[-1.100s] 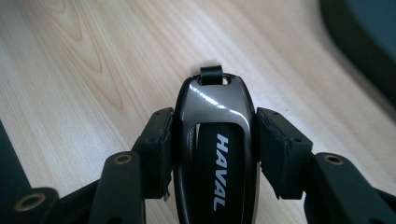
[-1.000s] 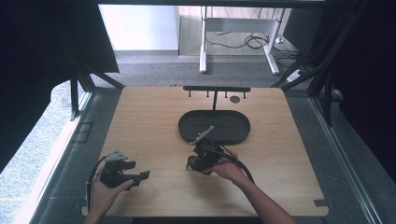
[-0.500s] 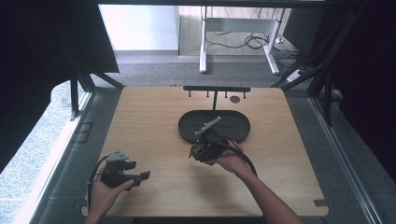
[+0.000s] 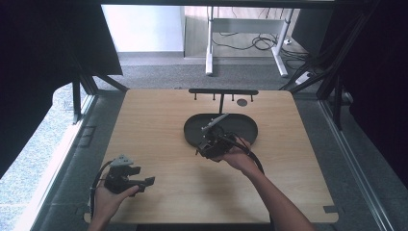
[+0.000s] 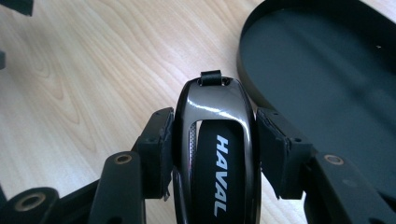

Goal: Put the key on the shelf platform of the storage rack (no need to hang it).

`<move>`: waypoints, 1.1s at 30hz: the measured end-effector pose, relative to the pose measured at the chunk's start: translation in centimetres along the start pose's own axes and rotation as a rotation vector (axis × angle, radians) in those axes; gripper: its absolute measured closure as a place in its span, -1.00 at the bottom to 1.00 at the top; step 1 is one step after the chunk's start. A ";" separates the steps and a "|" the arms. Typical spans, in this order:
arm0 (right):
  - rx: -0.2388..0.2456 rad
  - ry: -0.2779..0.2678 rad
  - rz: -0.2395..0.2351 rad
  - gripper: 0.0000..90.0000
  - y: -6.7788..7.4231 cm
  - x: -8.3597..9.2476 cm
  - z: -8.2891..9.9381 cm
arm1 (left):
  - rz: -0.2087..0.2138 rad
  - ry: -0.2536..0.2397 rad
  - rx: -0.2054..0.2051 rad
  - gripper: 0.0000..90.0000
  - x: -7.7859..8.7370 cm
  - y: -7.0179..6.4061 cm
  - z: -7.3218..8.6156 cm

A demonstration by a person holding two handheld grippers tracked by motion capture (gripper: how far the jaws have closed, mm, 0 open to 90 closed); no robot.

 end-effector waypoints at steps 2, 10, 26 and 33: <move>-0.001 -0.002 0.004 0.10 -0.2 0.0 -0.2 | 0.001 0.000 0.000 -0.46 0.0 0.0 0.0; -0.019 -0.012 0.023 0.10 -1.2 -0.1 -0.7 | 0.002 -0.001 -0.001 -0.46 0.0 0.0 0.0; -0.036 -0.027 0.064 0.10 -3.1 0.0 -1.7 | 0.004 -0.001 -0.002 -0.46 -0.1 -0.1 0.0; -0.051 -0.024 0.079 0.10 -3.9 -0.4 -1.9 | 0.004 -0.001 -0.003 -0.46 0.0 -0.1 0.0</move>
Point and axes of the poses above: each handheld gripper's, and its own axes: x roughly backward along the jaws, z roughly out of its underside, y roughly to its left, the point moved 6 cm from there along -x, roughly forward along the jaws, and after that the axes turned 13 degrees about -y, right-handed, at the moved point
